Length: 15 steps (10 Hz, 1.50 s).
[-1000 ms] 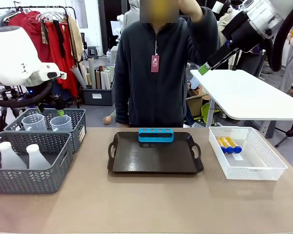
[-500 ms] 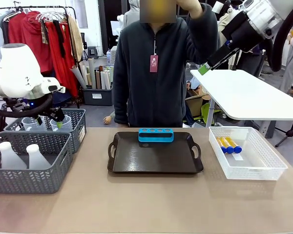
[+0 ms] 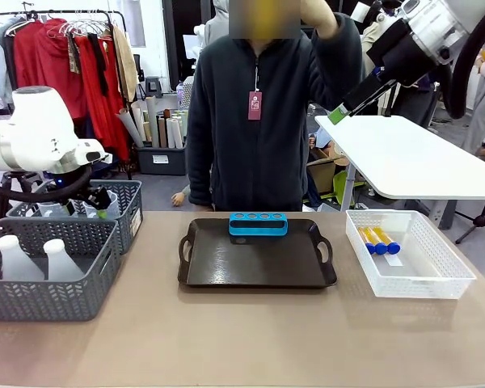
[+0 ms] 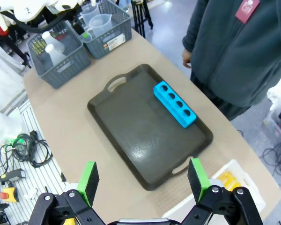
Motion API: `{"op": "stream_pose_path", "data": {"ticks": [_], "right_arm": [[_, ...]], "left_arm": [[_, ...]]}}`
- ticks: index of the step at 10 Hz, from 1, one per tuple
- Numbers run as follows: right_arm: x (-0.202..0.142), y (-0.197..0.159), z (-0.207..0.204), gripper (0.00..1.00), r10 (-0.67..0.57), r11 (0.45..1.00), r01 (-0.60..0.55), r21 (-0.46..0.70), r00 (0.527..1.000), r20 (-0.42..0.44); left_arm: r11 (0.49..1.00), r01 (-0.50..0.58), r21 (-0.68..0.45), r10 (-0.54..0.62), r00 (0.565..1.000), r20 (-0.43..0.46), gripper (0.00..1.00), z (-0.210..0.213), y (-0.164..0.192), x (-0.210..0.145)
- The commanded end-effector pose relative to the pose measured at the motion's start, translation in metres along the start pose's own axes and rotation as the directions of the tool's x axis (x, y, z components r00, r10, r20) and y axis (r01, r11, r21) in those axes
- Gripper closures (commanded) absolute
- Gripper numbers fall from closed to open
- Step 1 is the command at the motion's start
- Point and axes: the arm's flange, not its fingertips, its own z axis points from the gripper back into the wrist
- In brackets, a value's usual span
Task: Prepare the laboratory tools.
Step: Pick up one Large Measuring Cup and place it on the Handle tray.
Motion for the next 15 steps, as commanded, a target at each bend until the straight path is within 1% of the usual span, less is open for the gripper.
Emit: {"op": "stream_pose_path", "data": {"ticks": [1,3,4,6,8,9,15], "right_arm": [[0.000,0.000,0.001,0.00,0.001,1.000,-0.001,0.002,1.000,0.009],[0.000,0.000,0.001,0.00,0.001,1.000,-0.001,0.002,1.000,0.009],[0.000,0.000,0.001,0.00,0.001,1.000,-0.001,0.002,1.000,0.009],[0.000,0.000,0.001,0.00,0.001,1.000,-0.001,0.002,1.000,0.009],[0.000,0.000,0.001,0.00,0.001,1.000,-0.001,0.002,1.000,0.009],[0.000,0.000,0.001,0.00,0.001,1.000,-0.001,0.002,1.000,0.009],[0.000,0.000,0.001,0.00,0.001,1.000,-0.001,0.002,1.000,0.009]], "left_arm": [[1.000,-0.007,0.022,0.007,1.000,-0.014,0.00,-0.008,0.005,0.008],[1.000,-0.005,0.022,0.006,1.000,-0.022,0.00,-0.014,0.003,0.014],[1.000,0.001,0.023,-0.001,1.000,-0.028,0.04,-0.017,0.005,0.016],[0.999,-0.001,0.032,0.002,0.999,-0.039,0.44,-0.018,0.001,0.016],[0.999,0.001,0.036,0.000,0.999,-0.046,0.84,-0.017,0.005,0.017],[0.999,-0.001,0.037,0.003,0.999,-0.046,1.00,-0.018,0.003,0.017],[0.999,-0.003,0.046,0.005,0.999,-0.053,1.00,-0.015,0.007,0.015]]}}
